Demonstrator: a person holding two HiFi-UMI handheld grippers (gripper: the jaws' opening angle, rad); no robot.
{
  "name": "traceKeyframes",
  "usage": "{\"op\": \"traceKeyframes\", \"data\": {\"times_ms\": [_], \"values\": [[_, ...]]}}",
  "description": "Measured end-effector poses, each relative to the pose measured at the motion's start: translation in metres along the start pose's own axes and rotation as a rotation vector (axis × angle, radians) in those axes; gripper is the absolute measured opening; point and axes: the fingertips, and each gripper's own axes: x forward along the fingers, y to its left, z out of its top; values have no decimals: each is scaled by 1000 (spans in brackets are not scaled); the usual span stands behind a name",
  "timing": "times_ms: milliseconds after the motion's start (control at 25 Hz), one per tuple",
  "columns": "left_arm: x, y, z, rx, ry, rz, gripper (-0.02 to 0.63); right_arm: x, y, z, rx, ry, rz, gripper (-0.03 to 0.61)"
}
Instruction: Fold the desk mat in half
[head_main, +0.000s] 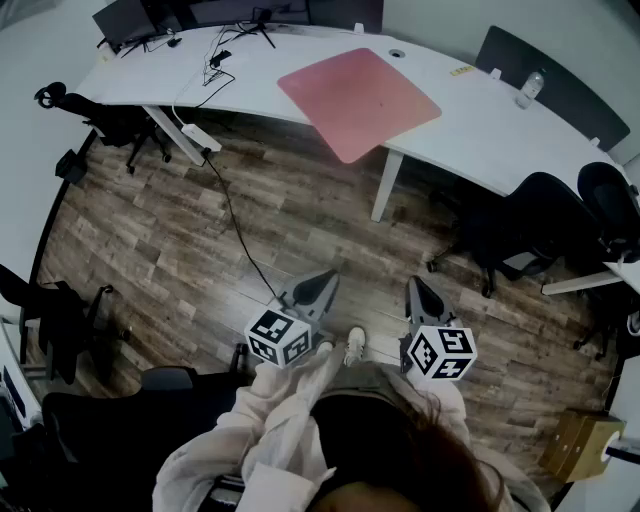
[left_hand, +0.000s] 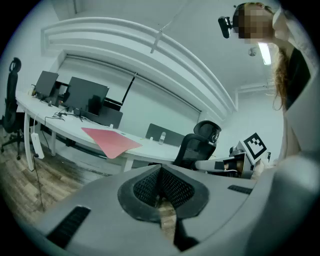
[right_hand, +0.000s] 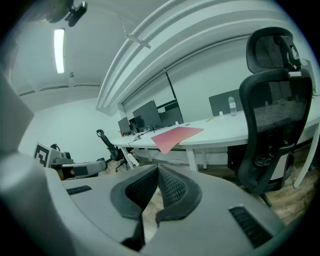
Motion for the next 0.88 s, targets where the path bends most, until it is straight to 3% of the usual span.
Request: {"op": "traceKeyframes", "data": {"times_ms": [600,880], "values": [[-47,4,-14,24,18,-11,26,-29,39,-30,21,-6,-57,14],[-64,18,-24,80,53,-13,26,-36,56,-47,25,-1,-82,14]]}}
